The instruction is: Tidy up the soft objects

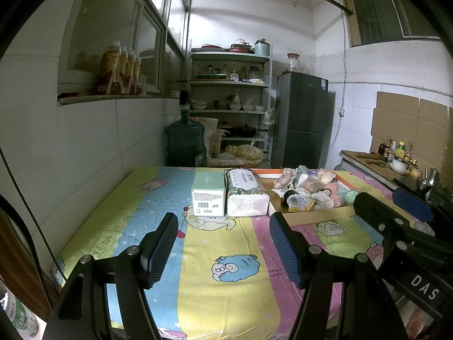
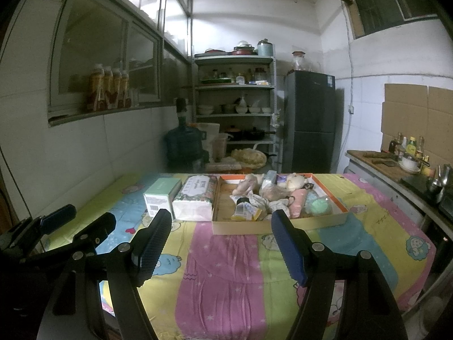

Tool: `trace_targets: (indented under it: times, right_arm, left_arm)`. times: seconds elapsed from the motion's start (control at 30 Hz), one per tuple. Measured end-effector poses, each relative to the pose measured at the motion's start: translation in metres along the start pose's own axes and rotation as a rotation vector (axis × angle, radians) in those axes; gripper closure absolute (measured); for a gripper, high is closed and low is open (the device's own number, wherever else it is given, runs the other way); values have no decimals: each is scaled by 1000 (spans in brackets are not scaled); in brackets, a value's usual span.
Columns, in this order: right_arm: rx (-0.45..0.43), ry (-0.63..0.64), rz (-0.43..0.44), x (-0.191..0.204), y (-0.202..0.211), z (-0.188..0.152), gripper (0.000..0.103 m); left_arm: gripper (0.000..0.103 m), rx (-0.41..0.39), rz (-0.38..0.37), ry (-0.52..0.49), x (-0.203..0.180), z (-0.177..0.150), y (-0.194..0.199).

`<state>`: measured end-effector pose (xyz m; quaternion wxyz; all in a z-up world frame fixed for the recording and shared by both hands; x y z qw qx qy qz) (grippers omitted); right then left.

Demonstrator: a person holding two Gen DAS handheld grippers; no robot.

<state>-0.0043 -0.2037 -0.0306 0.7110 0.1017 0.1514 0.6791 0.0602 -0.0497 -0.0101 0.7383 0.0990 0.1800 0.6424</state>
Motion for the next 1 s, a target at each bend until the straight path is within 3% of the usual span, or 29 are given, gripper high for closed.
trace_targets:
  times: [1.0]
  right_arm:
    - [1,-1,0,0,0,0,28]
  left_arm:
    - [36,2,29,0,7,-2,2]
Point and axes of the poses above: each gripper's, at about its wrist camera, not at the fingertips, and y roughly against the way its jaws point, x to its left, z to its top, the point moved 10 cm from there along -y, roughly the way its jaws point, and after that the axes turned 6 degrees about y, right-handed, at the moved point
